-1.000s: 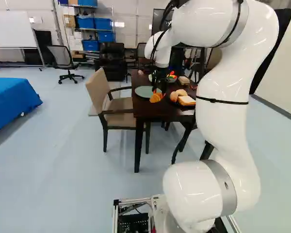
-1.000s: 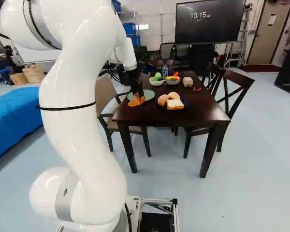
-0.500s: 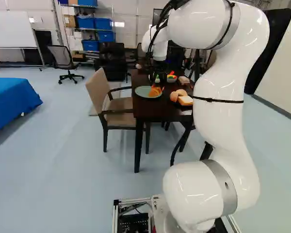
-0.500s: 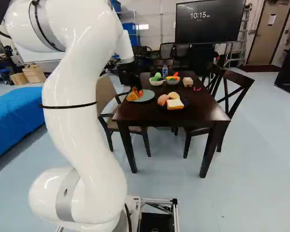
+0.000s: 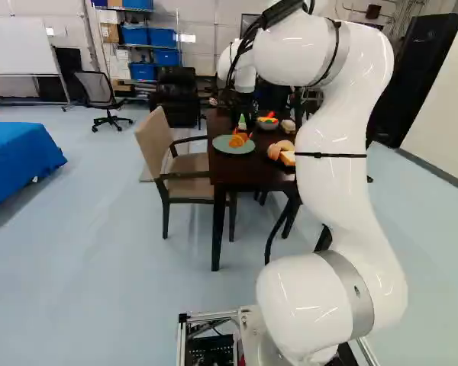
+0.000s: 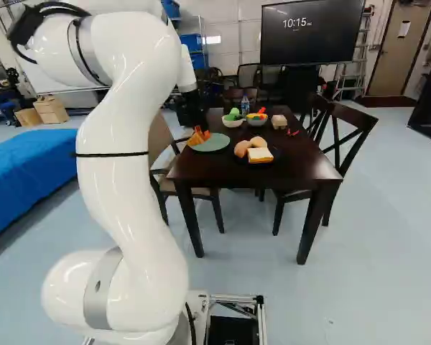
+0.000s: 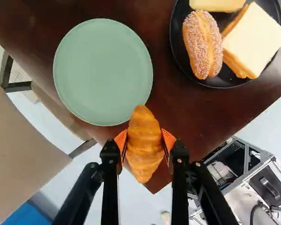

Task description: Move the croissant to the empty plate

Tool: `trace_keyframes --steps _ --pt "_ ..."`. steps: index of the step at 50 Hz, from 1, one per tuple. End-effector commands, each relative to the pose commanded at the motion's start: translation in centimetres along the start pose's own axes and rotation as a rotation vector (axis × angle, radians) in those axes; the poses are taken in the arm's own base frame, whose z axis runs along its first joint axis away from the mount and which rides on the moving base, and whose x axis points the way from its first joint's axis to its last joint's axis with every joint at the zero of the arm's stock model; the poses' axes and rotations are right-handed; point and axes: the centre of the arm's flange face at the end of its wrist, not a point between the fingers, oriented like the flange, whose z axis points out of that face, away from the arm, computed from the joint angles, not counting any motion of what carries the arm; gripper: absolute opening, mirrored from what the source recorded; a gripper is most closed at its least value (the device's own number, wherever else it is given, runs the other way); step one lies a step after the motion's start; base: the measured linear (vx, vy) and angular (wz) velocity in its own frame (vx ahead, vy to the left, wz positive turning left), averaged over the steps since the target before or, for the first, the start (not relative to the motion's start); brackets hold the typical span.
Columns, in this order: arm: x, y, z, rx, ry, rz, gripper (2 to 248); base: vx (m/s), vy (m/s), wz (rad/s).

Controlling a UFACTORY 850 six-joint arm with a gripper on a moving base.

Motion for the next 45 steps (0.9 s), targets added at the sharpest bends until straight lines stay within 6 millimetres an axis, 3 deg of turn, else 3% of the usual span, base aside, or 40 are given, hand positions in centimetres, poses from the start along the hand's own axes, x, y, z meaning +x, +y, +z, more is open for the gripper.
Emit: trace_keyframes --steps 23,45 --pt "2.5 -3.1 0.9 0.059 0.05 0.004 117 0.0 0.0 0.0" --pt "4.5 -5.5 4.7 0.063 0.054 0.007 117 0.0 0.0 0.0"
